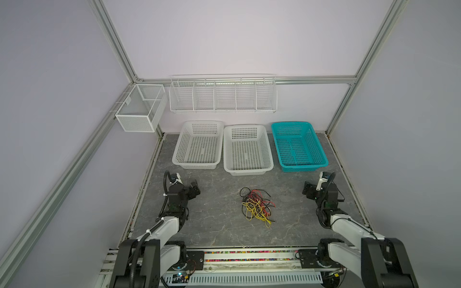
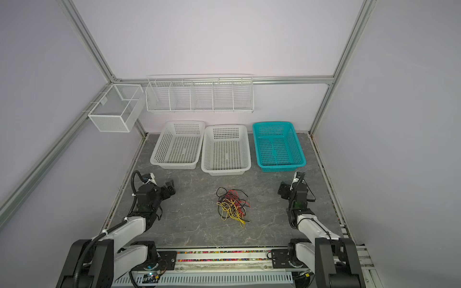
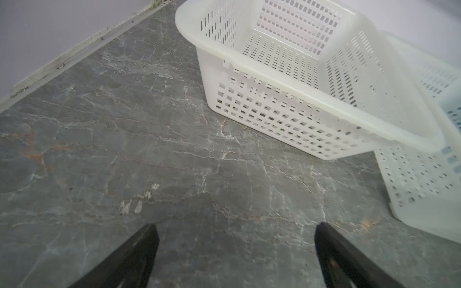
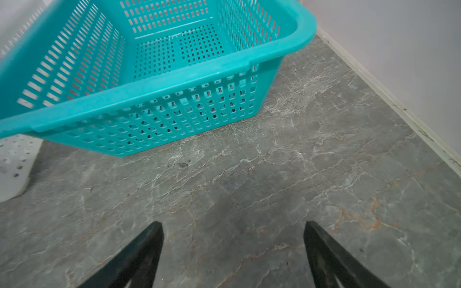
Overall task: Untangle the cables
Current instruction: 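Raise both grippers and move them toward the tangled wire bundle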
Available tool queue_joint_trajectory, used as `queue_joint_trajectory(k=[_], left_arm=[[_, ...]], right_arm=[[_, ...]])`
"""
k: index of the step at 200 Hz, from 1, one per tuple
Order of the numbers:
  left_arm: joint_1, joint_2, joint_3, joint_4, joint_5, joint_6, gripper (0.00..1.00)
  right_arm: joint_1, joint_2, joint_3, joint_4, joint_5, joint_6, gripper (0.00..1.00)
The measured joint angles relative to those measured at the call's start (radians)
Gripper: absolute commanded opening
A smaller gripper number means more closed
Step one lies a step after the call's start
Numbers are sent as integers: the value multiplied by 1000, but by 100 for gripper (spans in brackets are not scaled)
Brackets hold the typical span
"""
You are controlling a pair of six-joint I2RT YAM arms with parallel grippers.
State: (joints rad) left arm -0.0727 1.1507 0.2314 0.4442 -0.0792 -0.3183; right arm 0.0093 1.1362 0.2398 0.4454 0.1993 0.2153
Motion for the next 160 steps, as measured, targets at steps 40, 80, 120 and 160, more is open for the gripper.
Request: queue_joint_trajectory(k=[40, 80, 120, 160], left_arm=[[14, 248, 81, 161, -27, 111, 98], [21, 355, 121, 272, -49, 190, 98], [23, 383, 136, 347, -61, 238, 98], [27, 389, 137, 388, -67, 264, 98]], right_arm=[[8, 246, 68, 162, 22, -75, 89], [12, 349, 97, 270, 39, -129, 88], [14, 373, 109, 343, 48, -164, 88], [14, 373, 113, 384, 51, -180, 88]])
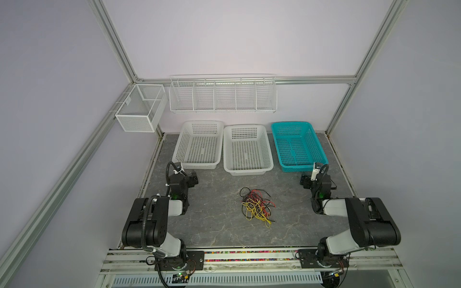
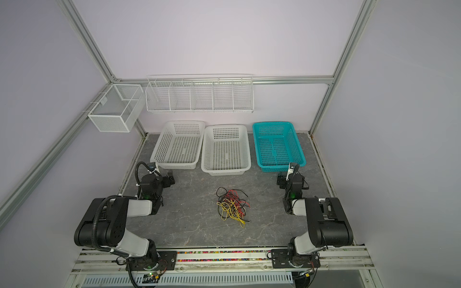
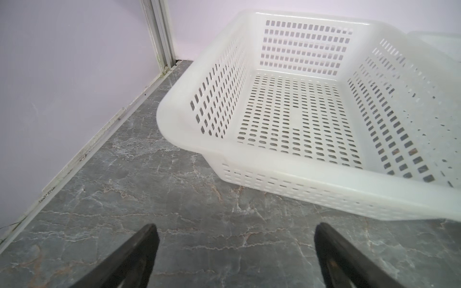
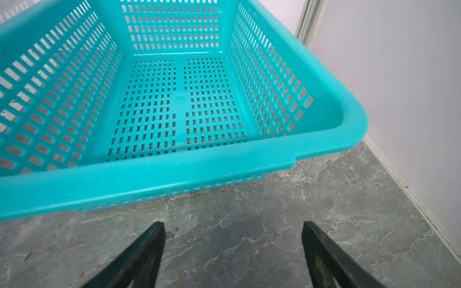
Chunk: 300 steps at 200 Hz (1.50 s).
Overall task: Untangle the cables
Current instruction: 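Raise both grippers and move them toward the tangled wire bundle, then lower both grippers onto the wire bundle and close them on the wires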
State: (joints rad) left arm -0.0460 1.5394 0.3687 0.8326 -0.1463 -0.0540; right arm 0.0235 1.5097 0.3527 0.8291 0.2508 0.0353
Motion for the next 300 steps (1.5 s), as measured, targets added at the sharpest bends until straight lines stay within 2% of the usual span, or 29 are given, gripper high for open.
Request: queue_joint_trajectory(k=[59, 82, 126, 160, 173, 191, 208, 232, 257, 283, 300], left_arm=[[0, -30, 6, -10, 3, 26, 98], [0, -140, 12, -79, 5, 32, 98], [0, -369, 53, -240, 8, -2, 98], [0, -459, 178, -516, -2, -172, 98], [0, -481, 243, -631, 13, -276, 98], [0, -514, 296, -749, 45, -433, 99], [3, -555, 296, -816, 126, -570, 99], [3, -613, 212, -772, 288, -715, 99], [-74, -653, 177, -817, 328, -780, 99], [-226, -716, 177, -887, 302, -791, 99], [-293, -752, 175, -925, 272, -804, 100]], right_arm=[[8, -1, 4, 20, 14, -21, 88], [22, -53, 14, -47, 16, -30, 88], [67, -285, 69, -247, 11, -34, 88], [84, -492, 122, -447, -110, 36, 88], [86, -561, 176, -552, -165, 120, 89], [88, -649, 264, -723, -206, 296, 89], [85, -720, 296, -805, -291, 399, 88], [106, -761, 302, -902, -427, 462, 88], [229, -729, 323, -1040, -493, 451, 88], [393, -699, 322, -1159, -501, 422, 90], [488, -673, 322, -1201, -486, 406, 93]])
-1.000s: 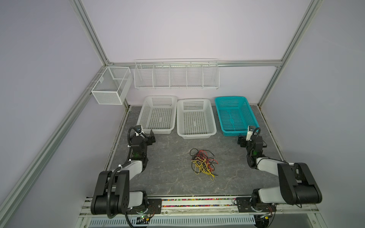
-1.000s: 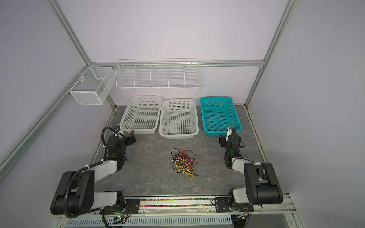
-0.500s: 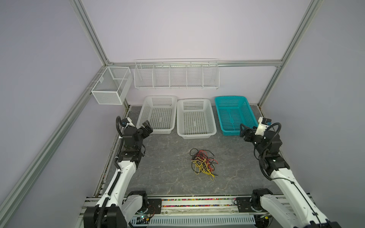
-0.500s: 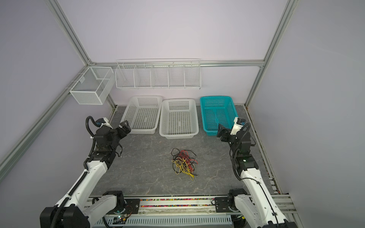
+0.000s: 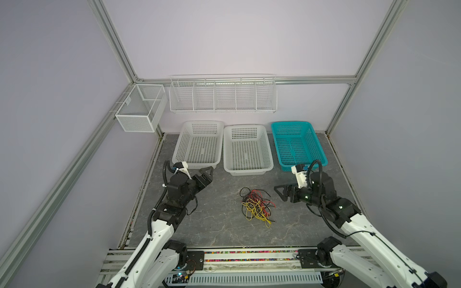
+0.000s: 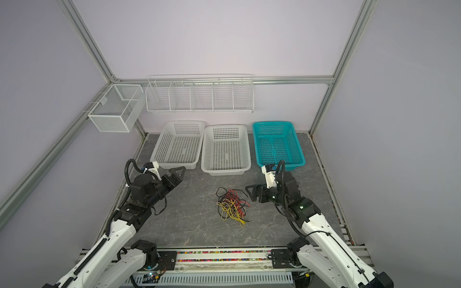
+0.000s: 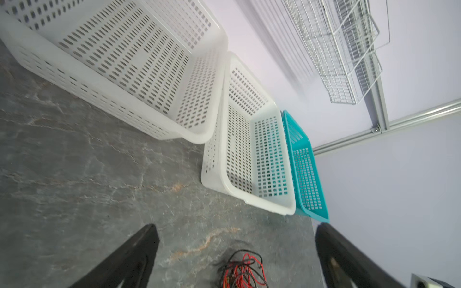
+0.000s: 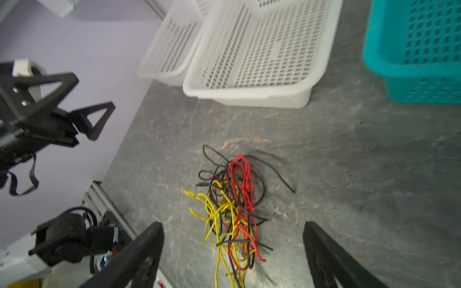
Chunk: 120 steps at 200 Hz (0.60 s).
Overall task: Untangle the cables
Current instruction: 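Lower both grippers onto the wire bundle and close them on the wires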
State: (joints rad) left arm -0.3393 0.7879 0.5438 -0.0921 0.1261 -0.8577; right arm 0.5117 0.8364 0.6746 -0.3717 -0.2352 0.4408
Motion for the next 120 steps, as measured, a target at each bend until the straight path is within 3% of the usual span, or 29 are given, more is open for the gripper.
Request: queue_joint_trajectory(k=[28, 63, 95, 120], left_arm=[[-71, -43, -35, -50, -40, -27, 100], [-137, -63, -105, -73, -55, -76, 97], [-194, -61, -128, -85, -55, -102, 97], [-216, -55, -150, -83, -46, -124, 96]], right_arm=[[113, 94, -6, -15, 31, -13, 100], [181, 298, 11, -14, 68, -35, 93], [190, 460, 108, -12, 108, -70, 88], [190, 561, 164, 32, 109, -90, 79]])
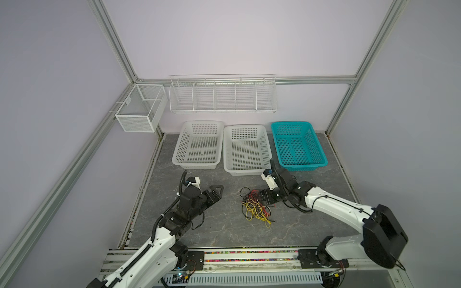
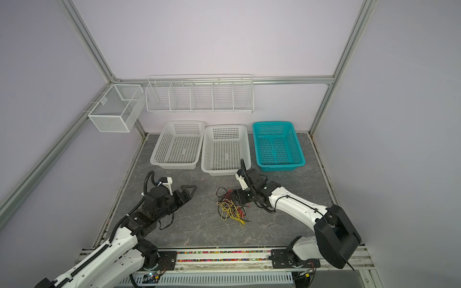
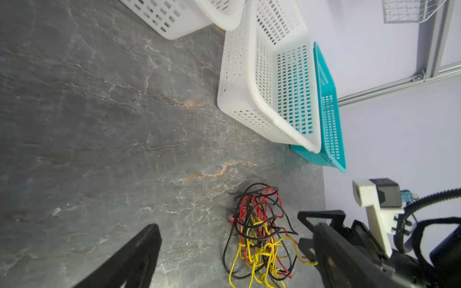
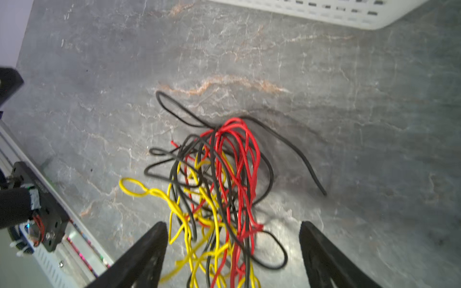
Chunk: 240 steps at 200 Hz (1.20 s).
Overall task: Untangle the cables
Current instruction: 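Lower both grippers onto the wire bundle and close them on the wires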
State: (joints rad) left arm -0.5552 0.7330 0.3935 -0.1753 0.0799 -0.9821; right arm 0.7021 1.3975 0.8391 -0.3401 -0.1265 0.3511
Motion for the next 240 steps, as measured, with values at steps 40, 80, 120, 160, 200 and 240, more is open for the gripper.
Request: queue_joint_trajectory(k=[40, 80, 120, 160, 200, 240], left_arm=[[-17, -1, -76, 28, 32, -48, 96], [-73, 9, -104, 75, 57, -103, 96], [-166, 77, -113, 183, 72, -136, 93], [-198, 121, -195, 351, 108, -182, 84], [-229, 166, -222, 460, 146, -192, 83], [-274, 185, -234, 578, 153, -203, 78]], right_arm=[[0, 136, -2, 82, -39, -24, 66], [0, 182, -31, 186, -108, -37, 47], [0, 187, -73, 279, -164, -35, 19], [0, 115, -145, 372, -244, -25, 7], [0, 1, -203, 465, -297, -22, 7], [0, -51, -250, 565, -368, -3, 7]])
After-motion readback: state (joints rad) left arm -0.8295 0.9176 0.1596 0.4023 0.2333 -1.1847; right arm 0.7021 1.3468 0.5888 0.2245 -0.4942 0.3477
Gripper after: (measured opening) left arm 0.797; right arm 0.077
